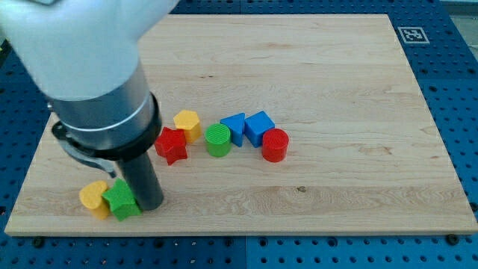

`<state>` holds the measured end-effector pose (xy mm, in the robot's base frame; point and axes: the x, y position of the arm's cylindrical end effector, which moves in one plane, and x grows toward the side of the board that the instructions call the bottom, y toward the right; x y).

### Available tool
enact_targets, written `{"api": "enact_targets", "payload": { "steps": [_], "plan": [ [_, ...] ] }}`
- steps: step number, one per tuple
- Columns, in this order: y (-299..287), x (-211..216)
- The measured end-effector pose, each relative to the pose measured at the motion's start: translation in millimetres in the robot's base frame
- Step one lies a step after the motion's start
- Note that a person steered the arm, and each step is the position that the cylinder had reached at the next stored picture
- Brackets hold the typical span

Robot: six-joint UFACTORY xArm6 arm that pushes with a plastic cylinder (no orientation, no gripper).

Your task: Push the red star to the top left of the green star

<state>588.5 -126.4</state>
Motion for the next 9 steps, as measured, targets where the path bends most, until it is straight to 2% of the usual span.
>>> {"api": "enact_targets", "payload": {
  "steps": [1, 4, 5, 8, 9],
  "plan": [
    [5, 0],
    [112, -45],
    [103, -74],
    [-49, -82],
    [-51, -97]
  ]
}}
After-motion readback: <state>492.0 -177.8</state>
